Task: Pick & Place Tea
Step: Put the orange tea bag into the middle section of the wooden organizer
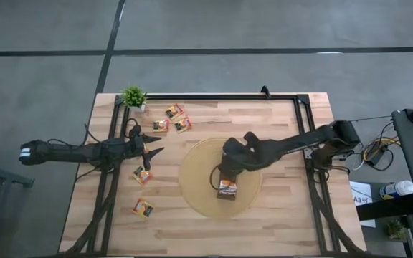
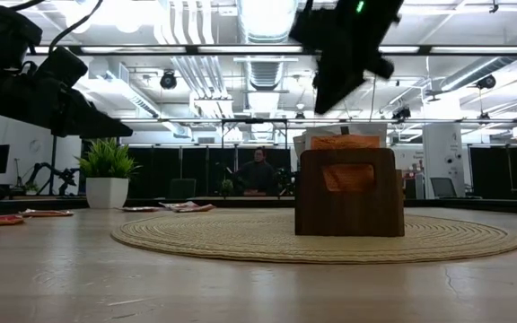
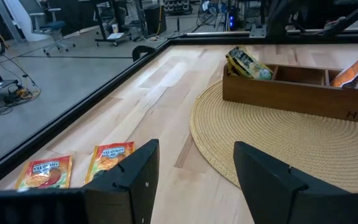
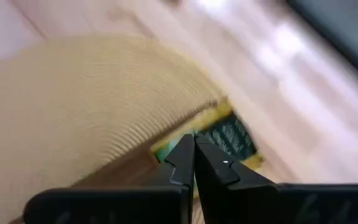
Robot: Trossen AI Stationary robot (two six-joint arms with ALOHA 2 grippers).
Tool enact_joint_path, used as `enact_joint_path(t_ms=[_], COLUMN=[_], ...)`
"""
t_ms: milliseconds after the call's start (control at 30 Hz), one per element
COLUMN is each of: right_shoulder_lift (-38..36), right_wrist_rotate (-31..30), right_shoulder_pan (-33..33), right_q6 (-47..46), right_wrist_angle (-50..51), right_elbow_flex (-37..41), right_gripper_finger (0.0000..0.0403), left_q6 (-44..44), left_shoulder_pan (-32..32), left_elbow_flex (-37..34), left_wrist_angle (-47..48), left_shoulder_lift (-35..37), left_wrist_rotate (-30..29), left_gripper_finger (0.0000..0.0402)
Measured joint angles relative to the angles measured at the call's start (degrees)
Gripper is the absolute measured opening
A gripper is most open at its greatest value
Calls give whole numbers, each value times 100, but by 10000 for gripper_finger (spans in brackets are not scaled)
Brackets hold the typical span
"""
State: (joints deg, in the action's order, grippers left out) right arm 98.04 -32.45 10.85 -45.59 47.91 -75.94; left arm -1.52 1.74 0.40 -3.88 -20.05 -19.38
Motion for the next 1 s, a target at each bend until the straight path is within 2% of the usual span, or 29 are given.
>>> enact_joint_path(t_ms=[167, 300, 367, 533, 600, 733, 900, 1000], right_shoulder_lift=[-478, -875, -1128, -1866, -2240, -2799, -3313, -3493], right_wrist_rotate=[-817, -788, -341, 1346, 1807, 2257, 2197, 2161], right_shoulder_pan=[395, 562, 568, 335, 316, 355, 337, 280], right_q6=[509, 1540, 2286, 4188, 4599, 4544, 4453, 4865], right_wrist_angle=[-405, -1532, -2433, -4827, -5408, -5535, -5553, -5284], right_elbow_flex=[110, 385, 664, 1733, 2110, 2672, 3117, 3217], right_gripper_finger=[8, 8, 8, 8, 8, 8, 8, 8], left_q6=[1, 0, 0, 1, 0, 2, 1, 0], left_shoulder_pan=[-1, -2, -1, -1, 0, 0, -1, -2], left_elbow_flex=[0, 0, 0, 0, 0, 0, 0, 0], left_wrist_angle=[0, 0, 0, 0, 2, 0, 1, 0], left_shoulder_lift=[1, 2, 2, 2, 2, 0, 0, 0], left_wrist_rotate=[-1, 0, 0, -2, -2, -2, -1, -2], left_gripper_finger=[202, 202, 202, 202, 202, 202, 202, 202])
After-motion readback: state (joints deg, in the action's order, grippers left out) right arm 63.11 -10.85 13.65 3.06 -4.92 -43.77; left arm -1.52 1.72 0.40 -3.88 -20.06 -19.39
